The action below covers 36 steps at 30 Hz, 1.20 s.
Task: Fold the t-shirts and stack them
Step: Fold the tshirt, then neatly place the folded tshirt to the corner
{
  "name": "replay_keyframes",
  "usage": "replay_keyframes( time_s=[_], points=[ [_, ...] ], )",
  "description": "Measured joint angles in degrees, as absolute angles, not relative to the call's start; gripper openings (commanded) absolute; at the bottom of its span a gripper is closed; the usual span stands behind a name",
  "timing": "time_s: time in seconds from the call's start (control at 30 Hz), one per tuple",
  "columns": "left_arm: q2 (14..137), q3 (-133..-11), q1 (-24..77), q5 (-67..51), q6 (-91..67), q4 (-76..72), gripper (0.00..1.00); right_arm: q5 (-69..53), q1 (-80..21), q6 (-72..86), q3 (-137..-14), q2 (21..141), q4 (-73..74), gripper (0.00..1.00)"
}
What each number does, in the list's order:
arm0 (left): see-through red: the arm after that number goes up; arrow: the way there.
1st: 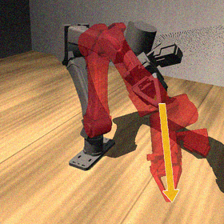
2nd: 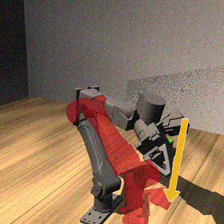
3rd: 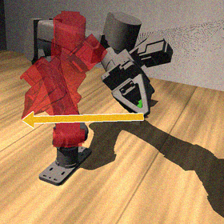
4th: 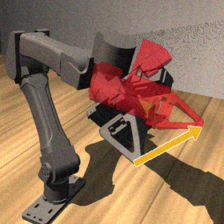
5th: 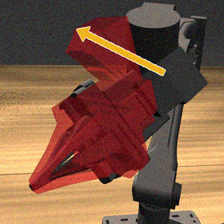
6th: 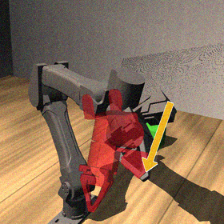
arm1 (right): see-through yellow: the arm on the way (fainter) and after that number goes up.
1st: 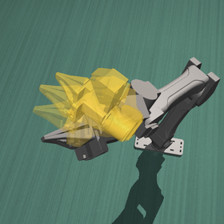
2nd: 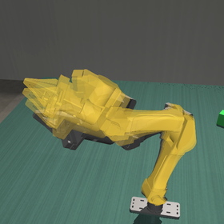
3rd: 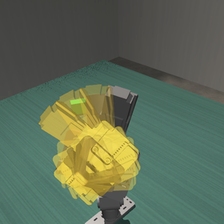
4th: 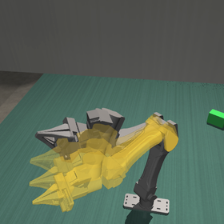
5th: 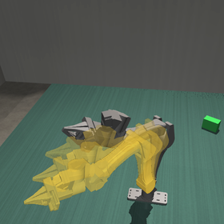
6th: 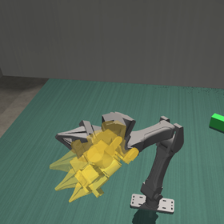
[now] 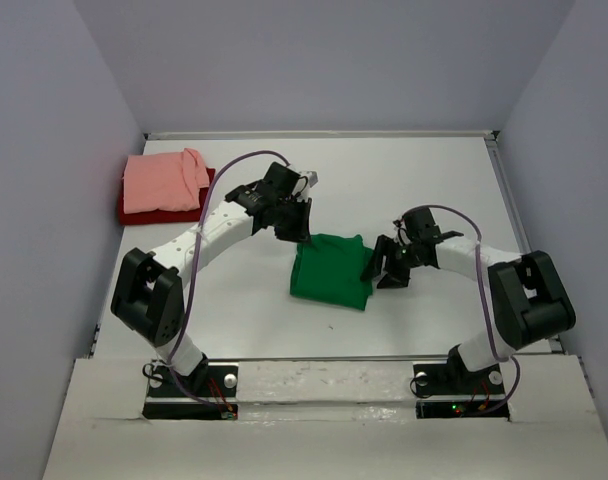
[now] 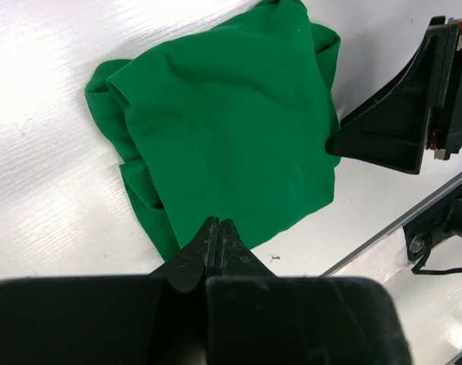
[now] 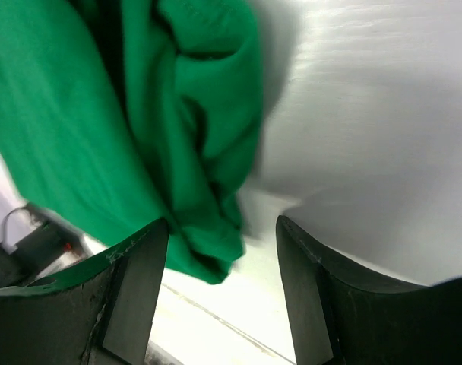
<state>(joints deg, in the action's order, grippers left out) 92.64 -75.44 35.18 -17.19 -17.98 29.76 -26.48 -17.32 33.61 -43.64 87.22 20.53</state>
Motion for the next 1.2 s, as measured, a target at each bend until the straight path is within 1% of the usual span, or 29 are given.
replay_keyframes(
  time_s=[0.27,0.47,0.5,0.57,0.6,0.63,0.67,0.7,0.73,1.03,1.2],
  points=[
    [92.62,-75.44,35.14,-17.17,-17.82,29.98,0.01,-33.69,-17.78,34.46,-42.74,90.54,14.33,0.64],
    [92.62,-75.44,35.14,-17.19,-17.85,29.91,0.01,-36.36,-18.55,35.35,-43.16,92.68,11.92,0.61],
    [92.62,-75.37,35.11,-17.17,-17.85,29.89,0.01,-36.56,-18.7,35.55,-43.35,93.01,11.9,0.54],
    [92.6,-75.31,35.07,-17.17,-17.85,29.91,0.02,-36.64,-18.85,35.81,-43.68,93.49,11.88,0.45],
    [92.6,-75.2,34.94,-17.17,-17.85,29.85,0.01,-36.18,-19.05,35.94,-43.83,93.84,11.9,0.35],
    [92.6,-75.11,34.85,-17.19,-17.85,29.85,0.01,-35.86,-19.14,36.16,-43.99,94.21,12.01,0.21],
    [92.51,-74.89,34.79,-17.19,-17.85,29.89,0.01,-35.53,-19.25,36.47,-44.36,95.02,12.19,0.15],
    [92.44,-74.72,34.76,-17.17,-17.85,29.89,0.02,-34.74,-19.53,36.75,-44.69,95.61,12.47,0.02],
    [92.4,-74.61,34.76,-17.17,-17.85,29.91,0.02,-34.09,-19.62,37.15,-45.12,96.12,13.13,0.0],
    [91.7,-74.22,34.39,-17.19,-17.8,29.87,0.02,-27.14,-20.75,39.48,-49.87,98.43,19.75,0.0],
    [91.26,-73.71,34.02,-17.3,-17.74,29.91,0.02,-21.8,-21.39,38.79,-56.99,101.56,26.17,0.0]
  ],
)
